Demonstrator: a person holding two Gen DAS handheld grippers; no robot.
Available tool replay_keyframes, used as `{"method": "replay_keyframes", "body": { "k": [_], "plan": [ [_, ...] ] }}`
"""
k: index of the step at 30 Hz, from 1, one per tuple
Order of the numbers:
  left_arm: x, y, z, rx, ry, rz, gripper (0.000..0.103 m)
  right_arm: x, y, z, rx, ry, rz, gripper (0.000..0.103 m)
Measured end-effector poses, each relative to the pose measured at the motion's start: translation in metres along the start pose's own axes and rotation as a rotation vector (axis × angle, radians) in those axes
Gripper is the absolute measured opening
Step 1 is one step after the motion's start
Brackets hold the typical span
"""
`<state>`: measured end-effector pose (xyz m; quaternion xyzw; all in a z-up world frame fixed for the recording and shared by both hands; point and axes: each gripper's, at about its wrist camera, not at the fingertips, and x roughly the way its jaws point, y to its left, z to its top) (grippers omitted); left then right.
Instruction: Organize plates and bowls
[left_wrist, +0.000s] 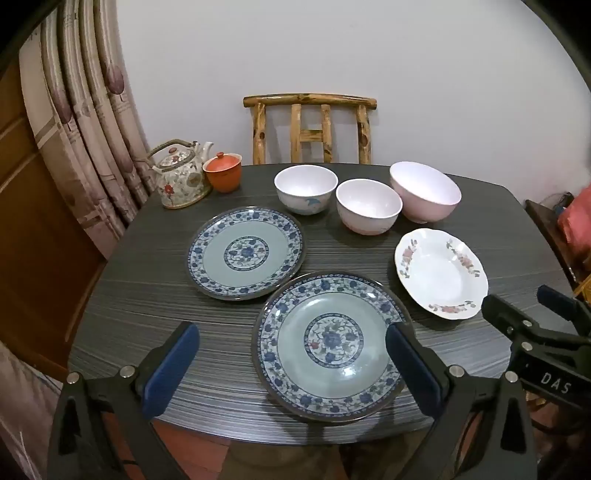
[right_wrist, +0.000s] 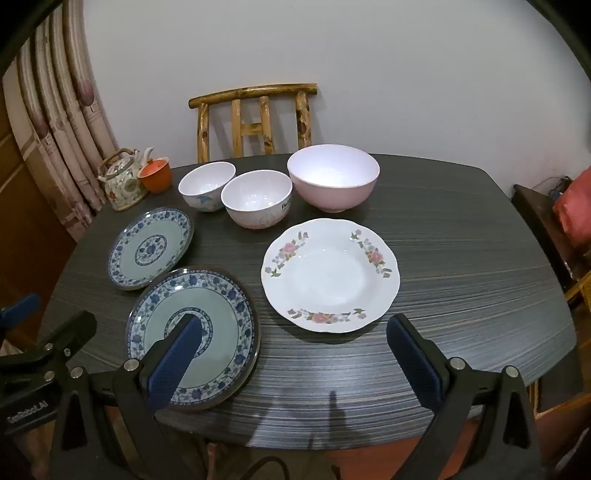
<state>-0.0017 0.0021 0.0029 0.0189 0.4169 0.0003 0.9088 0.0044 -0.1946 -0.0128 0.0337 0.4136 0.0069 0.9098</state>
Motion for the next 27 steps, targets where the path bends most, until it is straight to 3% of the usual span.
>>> {"method": "replay_keyframes", "body": {
  "k": [27],
  "plan": [
    [0.012,-0.001,-0.001,-0.005,0.036,0.023,0.103,0.000,0.003,0.003,-0.001,0.025,0.003,0.099]
  ]
}}
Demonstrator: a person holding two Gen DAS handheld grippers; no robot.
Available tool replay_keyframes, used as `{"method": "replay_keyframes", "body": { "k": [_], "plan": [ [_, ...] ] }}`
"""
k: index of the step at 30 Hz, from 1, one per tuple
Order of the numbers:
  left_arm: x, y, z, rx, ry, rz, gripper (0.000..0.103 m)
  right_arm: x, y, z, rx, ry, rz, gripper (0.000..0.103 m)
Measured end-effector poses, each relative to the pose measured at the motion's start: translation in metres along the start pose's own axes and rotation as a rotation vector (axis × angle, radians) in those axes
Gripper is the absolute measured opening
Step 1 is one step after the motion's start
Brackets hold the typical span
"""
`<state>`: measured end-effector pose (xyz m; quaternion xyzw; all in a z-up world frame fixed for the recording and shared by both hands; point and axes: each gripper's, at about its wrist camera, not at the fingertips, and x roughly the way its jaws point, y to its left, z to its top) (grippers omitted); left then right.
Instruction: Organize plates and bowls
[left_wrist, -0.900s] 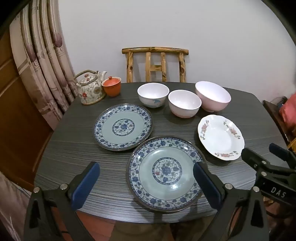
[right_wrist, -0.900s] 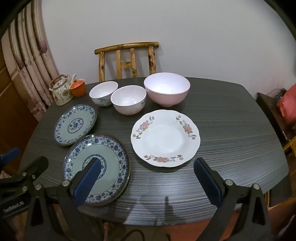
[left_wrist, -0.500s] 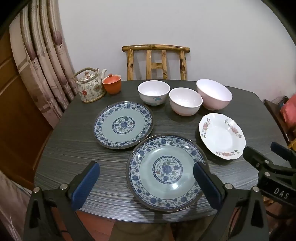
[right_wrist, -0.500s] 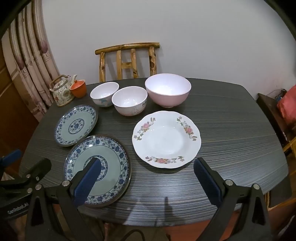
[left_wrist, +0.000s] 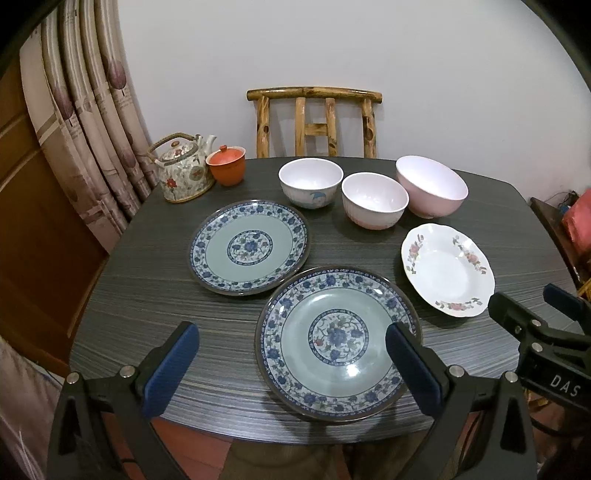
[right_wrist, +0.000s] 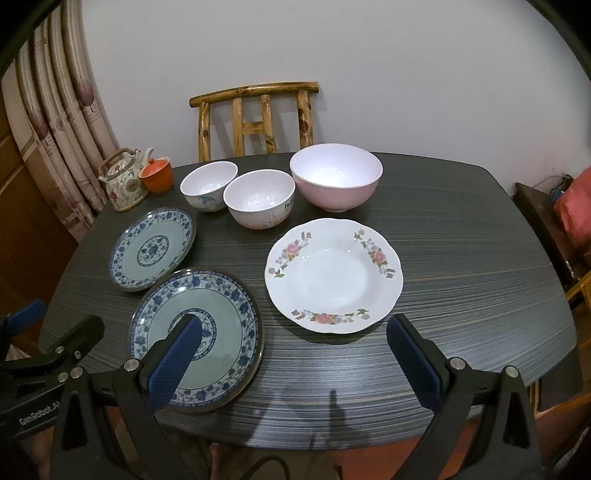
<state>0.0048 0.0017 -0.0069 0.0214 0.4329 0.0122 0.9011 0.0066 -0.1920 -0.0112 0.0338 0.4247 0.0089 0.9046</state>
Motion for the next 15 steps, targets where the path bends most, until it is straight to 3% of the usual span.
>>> {"method": "replay_keyframes", "body": {
  "k": [15],
  "plan": [
    [0.0003,0.0047,-0.0010,-0.014,0.013,0.002,0.103,0.0017,0.0032,-0.0001,-0.006,0.007,0.003,0.099]
  ]
}}
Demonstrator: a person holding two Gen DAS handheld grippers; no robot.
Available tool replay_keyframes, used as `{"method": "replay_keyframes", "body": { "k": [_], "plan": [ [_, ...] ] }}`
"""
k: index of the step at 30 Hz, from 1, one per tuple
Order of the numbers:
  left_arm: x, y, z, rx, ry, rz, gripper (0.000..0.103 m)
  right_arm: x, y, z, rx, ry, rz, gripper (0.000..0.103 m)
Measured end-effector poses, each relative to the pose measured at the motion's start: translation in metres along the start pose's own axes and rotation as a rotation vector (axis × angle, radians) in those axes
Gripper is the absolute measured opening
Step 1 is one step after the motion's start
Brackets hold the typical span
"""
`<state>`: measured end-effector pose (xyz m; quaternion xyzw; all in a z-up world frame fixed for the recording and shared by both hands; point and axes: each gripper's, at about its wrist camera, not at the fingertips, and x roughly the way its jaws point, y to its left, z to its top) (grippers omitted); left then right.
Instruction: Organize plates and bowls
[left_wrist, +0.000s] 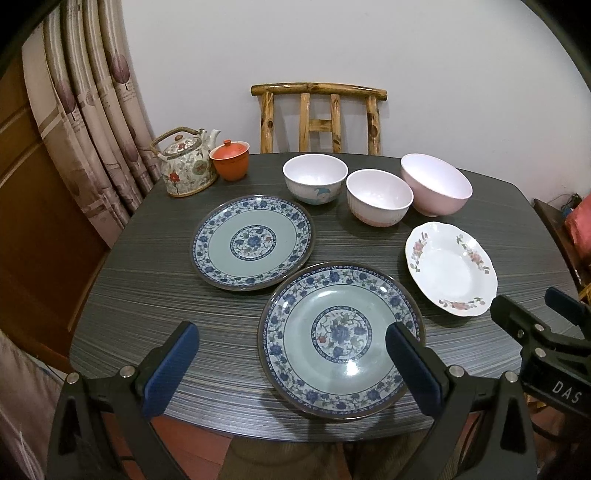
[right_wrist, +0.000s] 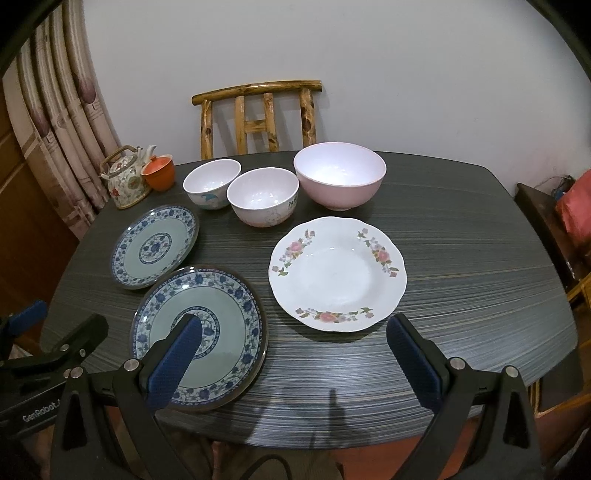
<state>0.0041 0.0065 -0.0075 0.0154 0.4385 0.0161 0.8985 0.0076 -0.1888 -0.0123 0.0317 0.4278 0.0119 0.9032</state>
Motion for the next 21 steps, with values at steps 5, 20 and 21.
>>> {"method": "replay_keyframes", "body": {
  "k": [5,20,21],
  "plan": [
    [0.0006,-0.0010,0.0001,0.000,0.002,0.003,0.103,-0.0001,0.0001,-0.0009,0.000,-0.001,-0.001,0.099],
    [0.0001,-0.0011,-0.0003,-0.002,0.009,0.004,0.103,-0.0007,-0.0005,-0.0025,0.004,0.001,0.002,0.099],
    [0.0001,-0.0011,-0.0004,-0.003,0.009,0.003,0.103,-0.0005,-0.0004,-0.0023,0.003,0.001,0.003,0.099]
  ]
}}
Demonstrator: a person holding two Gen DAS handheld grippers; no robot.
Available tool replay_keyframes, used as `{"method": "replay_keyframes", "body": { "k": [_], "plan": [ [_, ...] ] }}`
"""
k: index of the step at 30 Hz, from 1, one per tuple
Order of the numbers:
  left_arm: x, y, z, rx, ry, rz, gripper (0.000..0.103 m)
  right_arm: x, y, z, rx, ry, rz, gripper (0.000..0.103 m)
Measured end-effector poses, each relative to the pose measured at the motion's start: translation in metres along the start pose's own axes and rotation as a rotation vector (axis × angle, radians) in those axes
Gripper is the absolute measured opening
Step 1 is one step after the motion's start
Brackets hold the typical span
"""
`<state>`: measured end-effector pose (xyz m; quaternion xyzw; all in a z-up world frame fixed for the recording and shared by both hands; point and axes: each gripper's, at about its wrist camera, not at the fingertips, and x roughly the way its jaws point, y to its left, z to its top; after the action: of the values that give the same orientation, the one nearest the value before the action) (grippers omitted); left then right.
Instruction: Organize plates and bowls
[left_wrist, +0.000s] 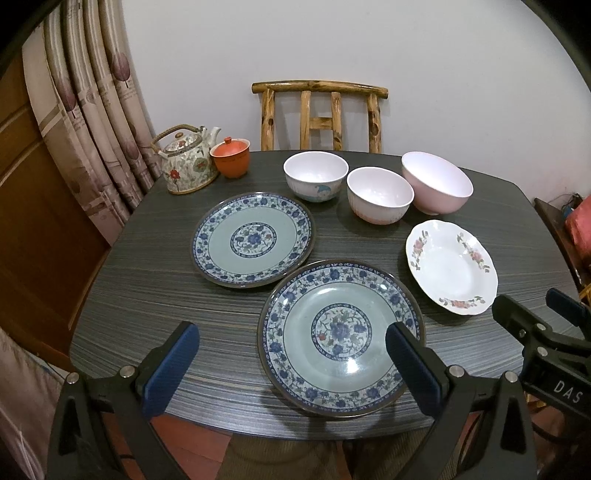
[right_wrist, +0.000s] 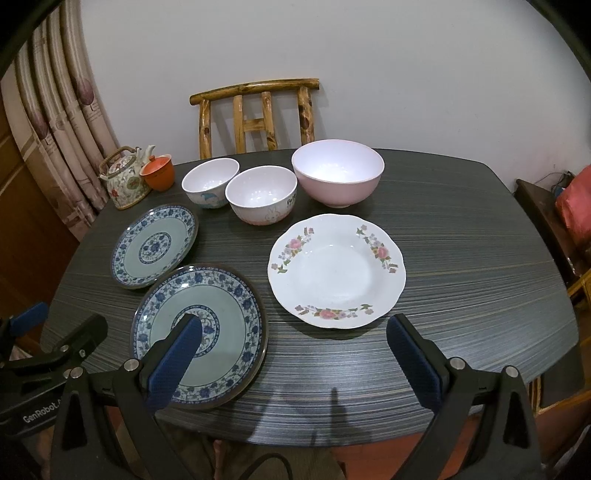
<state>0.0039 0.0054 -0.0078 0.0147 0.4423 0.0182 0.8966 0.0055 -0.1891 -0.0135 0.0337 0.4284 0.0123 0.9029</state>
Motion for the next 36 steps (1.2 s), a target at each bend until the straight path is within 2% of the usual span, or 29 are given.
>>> {"method": "replay_keyframes", "body": {
  "k": [27,36],
  "plan": [
    [0.002,0.000,-0.001,-0.008,0.010,-0.011,0.103,0.001,-0.002,0.000,0.004,0.003,0.001,0.099],
    [0.014,0.018,0.006,-0.052,0.035,-0.048,0.103,0.003,0.009,0.008,-0.034,0.008,0.035,0.099]
  ]
}}
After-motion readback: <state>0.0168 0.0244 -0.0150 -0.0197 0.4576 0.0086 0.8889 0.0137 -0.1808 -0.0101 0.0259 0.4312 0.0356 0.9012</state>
